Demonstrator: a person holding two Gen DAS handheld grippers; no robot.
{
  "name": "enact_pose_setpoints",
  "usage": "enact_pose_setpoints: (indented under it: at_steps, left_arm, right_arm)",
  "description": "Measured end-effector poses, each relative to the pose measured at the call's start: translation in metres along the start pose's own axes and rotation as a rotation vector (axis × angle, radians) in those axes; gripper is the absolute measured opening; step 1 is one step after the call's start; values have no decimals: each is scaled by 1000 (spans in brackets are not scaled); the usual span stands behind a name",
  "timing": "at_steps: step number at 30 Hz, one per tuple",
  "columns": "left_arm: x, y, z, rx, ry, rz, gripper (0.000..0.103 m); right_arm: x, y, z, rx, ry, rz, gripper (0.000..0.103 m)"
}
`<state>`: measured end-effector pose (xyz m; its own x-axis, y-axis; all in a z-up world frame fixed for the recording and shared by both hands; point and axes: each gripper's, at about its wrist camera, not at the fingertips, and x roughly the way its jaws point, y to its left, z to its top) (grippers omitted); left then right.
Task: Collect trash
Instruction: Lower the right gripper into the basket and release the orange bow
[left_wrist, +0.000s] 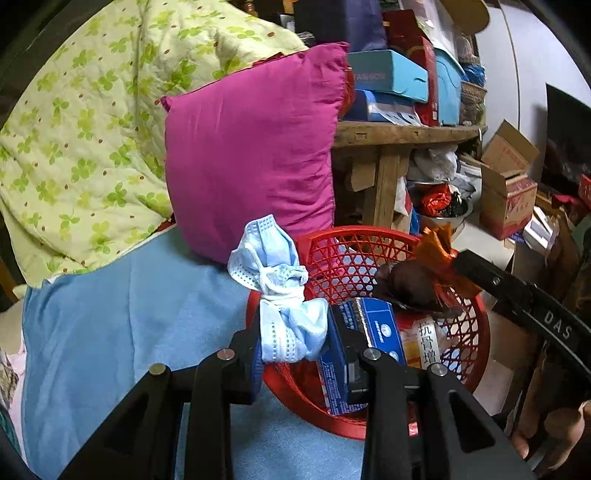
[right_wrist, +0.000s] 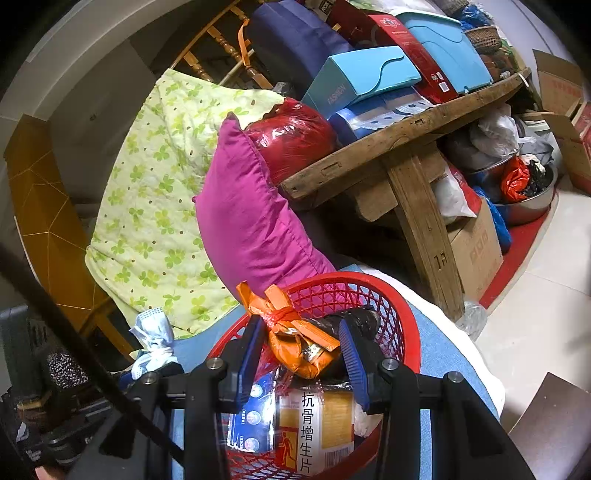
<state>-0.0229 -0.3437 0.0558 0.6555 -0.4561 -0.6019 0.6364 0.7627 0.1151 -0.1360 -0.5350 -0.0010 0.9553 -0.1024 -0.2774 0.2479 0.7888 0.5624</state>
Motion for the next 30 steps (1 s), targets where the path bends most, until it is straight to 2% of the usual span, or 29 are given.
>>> enact_pose_setpoints:
  at_steps: [3,9,19,25,27,28,30]
  left_arm:
    - [3,5,3,-25,2,-13,33]
    - [12,-2,9,1,-3,-32,33]
    - [35,-11,36,52,9,-65,33]
    - [37,-5,27,51,32,-108,35]
    - [35,-2,19,39,47,-126,38]
    - [34,-2,16,37,51,-133,39]
    - [28,-1,9,40,44,-137,49]
  right_arm:
    - [0,0,0,-10,-1,-2,45]
    - [3,4,0,-24,-1,-4,45]
    - [16,6,14,42,-40,18,46]
    - [25,3,18,83,-15,56,47]
    - [24,0,17,89,-2,56,48]
    - [23,0,16,87,0,51,52]
    - [21,-1,14,82,5,49,55]
